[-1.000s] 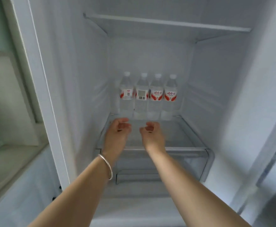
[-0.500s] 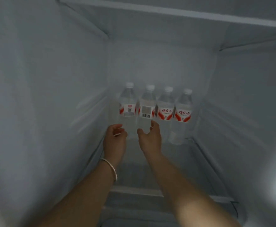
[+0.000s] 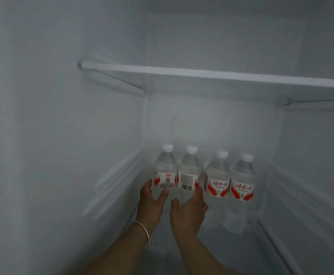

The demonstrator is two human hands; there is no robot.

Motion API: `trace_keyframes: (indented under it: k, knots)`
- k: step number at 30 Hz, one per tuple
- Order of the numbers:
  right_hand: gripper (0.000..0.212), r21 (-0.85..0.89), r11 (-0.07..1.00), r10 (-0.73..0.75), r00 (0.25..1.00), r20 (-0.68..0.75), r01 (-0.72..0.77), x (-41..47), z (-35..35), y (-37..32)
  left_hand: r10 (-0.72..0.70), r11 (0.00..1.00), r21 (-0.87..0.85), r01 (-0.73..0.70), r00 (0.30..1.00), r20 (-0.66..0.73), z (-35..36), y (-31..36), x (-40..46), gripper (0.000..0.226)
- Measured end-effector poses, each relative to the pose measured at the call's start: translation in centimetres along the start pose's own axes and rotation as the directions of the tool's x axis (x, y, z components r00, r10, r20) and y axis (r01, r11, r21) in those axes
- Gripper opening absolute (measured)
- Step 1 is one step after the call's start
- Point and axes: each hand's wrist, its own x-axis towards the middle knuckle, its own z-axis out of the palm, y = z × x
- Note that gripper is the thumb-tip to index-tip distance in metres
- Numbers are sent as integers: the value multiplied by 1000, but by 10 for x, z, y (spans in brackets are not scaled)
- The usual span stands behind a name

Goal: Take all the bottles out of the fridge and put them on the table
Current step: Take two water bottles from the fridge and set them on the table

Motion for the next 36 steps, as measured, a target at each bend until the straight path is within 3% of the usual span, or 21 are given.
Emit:
trace_keyframes:
  k: [2, 5, 8, 10, 12, 15, 18, 28, 31, 36]
  knots:
    - [78, -31, 999, 31, 999, -28, -32, 5, 4, -1, 36, 999, -21, -35, 998, 47, 3, 0, 7, 33]
    - [71, -69, 996, 44, 998, -53, -48, 11, 7, -1, 83, 996, -38, -81, 996, 44, 7, 0, 19, 26]
    - [76, -108, 992, 58, 996, -70, -65, 14, 8, -3, 94, 995, -33, -91, 992, 79, 7, -5, 31, 47]
    - [81, -107, 992, 57, 995, -81, -66, 16, 8, -3, 81, 996, -52, -76, 991, 106, 7, -4, 34, 43]
    - [81, -75, 996, 36, 995, -98, -43, 16, 8, -1, 60, 995, -83, -52, 993, 98, 8, -5, 33, 43]
    - [81, 34, 999, 7, 994, -106, -3, 18, 10, 2, -5, 990, -138, 10, 999, 41, 11, -23, 38, 77]
    - [79, 204, 979, 19, 999, -43, -9, 19, 13, 5, -35, 987, -155, 34, 999, -1, 12, -33, 41, 84]
    - [55, 372, 927, -57, 998, 40, 38, 10, -3, 5, -12, 992, -125, -11, 983, -183, 7, 2, 12, 73]
    - [63, 391, 917, -109, 993, 43, 84, -1, -20, -5, 11, 994, -109, -30, 986, -169, -1, 23, -7, 74]
    - [46, 390, 909, -171, 985, 30, 146, -32, -68, -34, 55, 987, -145, -72, 992, -115, -18, 59, -61, 72]
